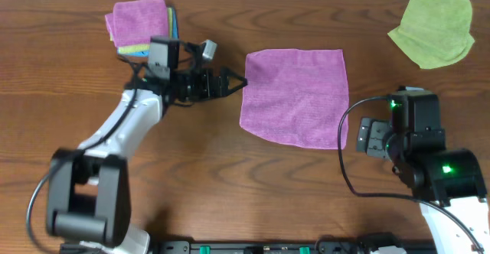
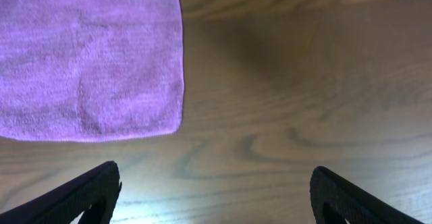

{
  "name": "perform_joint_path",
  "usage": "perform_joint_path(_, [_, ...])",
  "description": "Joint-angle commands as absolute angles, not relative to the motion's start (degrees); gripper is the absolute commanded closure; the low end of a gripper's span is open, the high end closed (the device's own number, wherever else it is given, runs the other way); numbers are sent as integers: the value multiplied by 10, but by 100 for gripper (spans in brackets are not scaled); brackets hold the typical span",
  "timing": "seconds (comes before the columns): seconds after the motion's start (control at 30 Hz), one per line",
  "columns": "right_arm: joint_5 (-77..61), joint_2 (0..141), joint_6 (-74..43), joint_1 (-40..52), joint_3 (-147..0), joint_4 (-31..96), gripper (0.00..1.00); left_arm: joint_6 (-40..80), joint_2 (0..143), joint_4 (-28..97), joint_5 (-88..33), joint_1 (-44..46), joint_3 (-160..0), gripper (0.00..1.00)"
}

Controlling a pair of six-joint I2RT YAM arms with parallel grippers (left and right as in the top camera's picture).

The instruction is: Fold the cloth

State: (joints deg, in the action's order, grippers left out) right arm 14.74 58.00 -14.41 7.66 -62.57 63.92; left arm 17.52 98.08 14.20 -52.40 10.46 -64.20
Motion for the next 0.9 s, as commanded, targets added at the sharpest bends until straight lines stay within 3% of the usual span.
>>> perform_joint_path(0.0, [148, 578, -119, 63, -625, 628, 11, -11, 945, 272, -250, 131, -735, 4])
perform_joint_path(0.13, [145, 577, -120, 39, -632, 628, 13, -54, 932, 391, -64, 181, -839, 5])
perform_joint_path(0.4, [101, 467, -121, -23, -609, 649, 15, -55, 940, 480, -25, 199, -828, 4])
perform_joint_path(0.63, [-48, 442, -182, -74, -489, 542, 22, -36, 941, 420, -94, 199, -763, 3])
perform_joint_path(0.87, [-72, 575, -182, -76, -457, 484, 21, -36, 949, 333, -183, 199, -734, 3])
